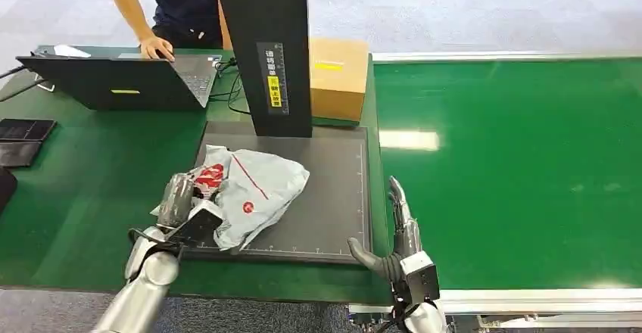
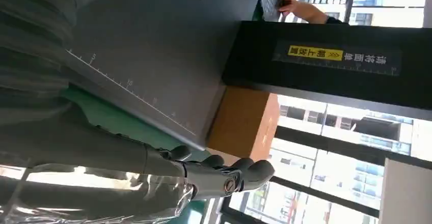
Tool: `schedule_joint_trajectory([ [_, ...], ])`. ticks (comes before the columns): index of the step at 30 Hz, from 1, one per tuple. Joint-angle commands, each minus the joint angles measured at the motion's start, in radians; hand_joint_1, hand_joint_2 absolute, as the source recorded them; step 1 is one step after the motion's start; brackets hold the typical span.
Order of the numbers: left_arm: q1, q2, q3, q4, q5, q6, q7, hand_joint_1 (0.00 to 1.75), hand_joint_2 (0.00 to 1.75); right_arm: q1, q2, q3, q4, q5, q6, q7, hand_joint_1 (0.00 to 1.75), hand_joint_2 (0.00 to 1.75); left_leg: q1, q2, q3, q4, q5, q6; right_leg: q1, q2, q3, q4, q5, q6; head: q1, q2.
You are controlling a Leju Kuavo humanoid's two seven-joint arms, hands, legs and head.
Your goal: Moved the parcel from conveyor to table for the left to box.
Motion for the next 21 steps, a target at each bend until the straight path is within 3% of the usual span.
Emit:
schedule_joint_trajectory([
  [1, 0.01, 0.041, 0.203, -0.117, 0.086, 0.061, -0.031, 1.75, 1.75, -0.019, 0.0, -0.025, 0.08, -0.006, 0.003, -0.034, 0.0, 1.75, 0.001, 0.002, 0.0, -0.001, 0.0, 0.0, 0.001, 0.002, 0.0, -0.001, 0.001, -0.001, 0.0, 0.0],
  [6, -0.048, 0.034, 0.339, -0.057, 0.151, 0.15, -0.015, 1.75, 1.75, -0.033, 0.002, -0.005, 0.098, -0.006, 0.018, -0.036, 0.0, 1.75, 0.001, 0.001, 0.0, -0.001, 0.0, 0.0, 0.001, 0.001, 0.0, -0.001, 0.001, -0.001, 0.0, 0.0],
  [13, -0.217, 0.128, 0.422, 0.183, 0.066, 0.29, 0.065, 1.75, 1.75, -0.034, 0.002, 0.026, 0.085, -0.009, 0.014, -0.03, 0.0, 1.75, 0.002, 0.0, 0.0, -0.001, 0.001, 0.0, 0.002, 0.0, 0.0, -0.001, 0.001, -0.002, 0.0, 0.0],
  [16, -0.317, 0.186, 0.459, 0.336, 0.05, 0.324, 0.09, 1.75, 1.75, -0.032, 0.003, 0.037, 0.092, -0.014, 0.012, -0.029, 0.0, 1.75, 0.002, -0.001, -0.001, -0.001, 0.001, 0.0, 0.002, -0.001, -0.001, -0.001, 0.001, -0.002, 0.0, 0.0],
  [21, -0.465, 0.341, 0.53, 0.587, 0.057, 0.365, 0.148, 1.75, 1.75, -0.042, 0.01, 0.049, 0.108, -0.019, 0.017, -0.03, 0.0, 1.75, 0.003, 0.002, -0.003, 0.0, 0.002, -0.002, 0.003, 0.002, -0.003, 0.0, 0.002, -0.002, 0.0, 0.0],
])
